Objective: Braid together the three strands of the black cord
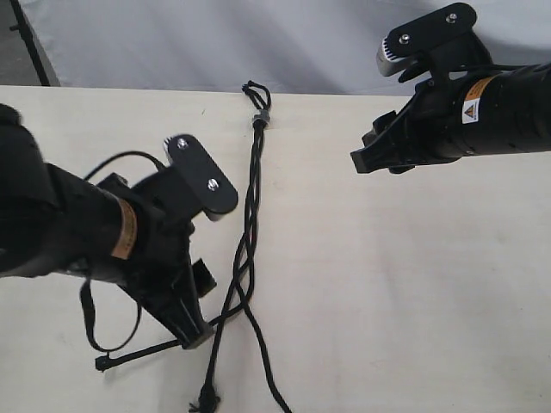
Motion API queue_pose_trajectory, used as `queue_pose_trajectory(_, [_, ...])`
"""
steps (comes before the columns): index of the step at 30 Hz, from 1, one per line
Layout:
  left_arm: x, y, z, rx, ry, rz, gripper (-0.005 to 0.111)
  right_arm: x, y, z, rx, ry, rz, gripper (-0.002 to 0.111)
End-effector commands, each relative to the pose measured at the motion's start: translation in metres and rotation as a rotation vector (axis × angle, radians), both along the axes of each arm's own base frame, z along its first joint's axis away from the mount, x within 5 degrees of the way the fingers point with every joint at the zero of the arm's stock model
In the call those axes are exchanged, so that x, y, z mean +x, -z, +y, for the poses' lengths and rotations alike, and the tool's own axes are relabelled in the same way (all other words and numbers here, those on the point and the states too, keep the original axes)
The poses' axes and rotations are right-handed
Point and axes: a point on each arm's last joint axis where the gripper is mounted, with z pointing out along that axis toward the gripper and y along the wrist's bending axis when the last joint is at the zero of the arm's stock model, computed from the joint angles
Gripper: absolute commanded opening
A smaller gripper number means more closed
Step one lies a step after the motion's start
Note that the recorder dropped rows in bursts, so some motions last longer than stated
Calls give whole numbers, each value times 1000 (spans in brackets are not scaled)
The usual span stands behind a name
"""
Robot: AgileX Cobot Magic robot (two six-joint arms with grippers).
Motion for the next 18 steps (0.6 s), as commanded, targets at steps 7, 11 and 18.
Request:
queue_pose_trajectory(7, [-44, -74, 41, -324, -42, -292, 0, 0, -3, -1, 9, 4, -18, 53])
queue_pose_trajectory(11, [-66, -82, 67, -417, -100, -389, 0, 0, -3, -1, 9, 4, -18, 53])
queue_pose_trajectory(18, [-104, -96, 108, -574, -170, -517, 0, 2, -7, 1, 34, 0, -60, 53])
